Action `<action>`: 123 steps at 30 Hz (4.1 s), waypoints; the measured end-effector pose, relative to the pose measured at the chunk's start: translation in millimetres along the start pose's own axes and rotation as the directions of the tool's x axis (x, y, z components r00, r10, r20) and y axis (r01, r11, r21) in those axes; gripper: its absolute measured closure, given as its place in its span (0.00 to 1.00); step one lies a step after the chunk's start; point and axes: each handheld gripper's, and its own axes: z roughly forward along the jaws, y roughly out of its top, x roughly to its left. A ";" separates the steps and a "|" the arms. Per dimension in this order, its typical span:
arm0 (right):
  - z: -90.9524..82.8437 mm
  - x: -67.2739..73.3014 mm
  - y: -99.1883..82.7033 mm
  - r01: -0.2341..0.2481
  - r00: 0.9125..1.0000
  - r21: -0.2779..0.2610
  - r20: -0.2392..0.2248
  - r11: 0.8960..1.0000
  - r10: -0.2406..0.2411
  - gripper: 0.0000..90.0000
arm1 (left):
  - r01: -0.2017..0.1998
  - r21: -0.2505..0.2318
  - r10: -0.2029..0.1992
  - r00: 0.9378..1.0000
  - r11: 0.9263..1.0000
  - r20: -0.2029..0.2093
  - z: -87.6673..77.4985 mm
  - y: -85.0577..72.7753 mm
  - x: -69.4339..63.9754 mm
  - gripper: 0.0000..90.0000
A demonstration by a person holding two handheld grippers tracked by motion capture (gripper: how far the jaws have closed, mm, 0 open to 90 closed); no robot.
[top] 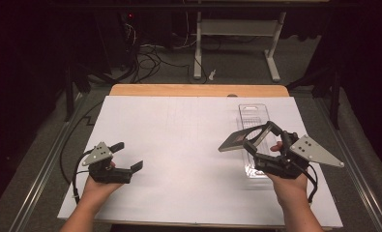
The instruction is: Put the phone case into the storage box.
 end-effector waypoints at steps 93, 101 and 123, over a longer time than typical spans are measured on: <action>31.6 -49.6 16.9 0.074 0.918 0.079 0.385 0.994 -0.099 0.15 | -0.019 0.012 0.019 1.000 1.000 0.009 1.9 -0.3 -0.6 0.00; 44.9 -53.5 16.9 0.072 0.904 0.088 0.414 0.994 -0.102 0.15 | -0.022 0.012 0.022 1.000 1.000 0.007 1.4 -0.1 -0.9 0.00; 83.5 -72.1 6.8 0.019 0.868 0.172 0.487 0.985 -0.102 0.15 | -0.021 -0.003 0.021 1.000 1.000 0.007 -0.3 0.2 -0.1 0.00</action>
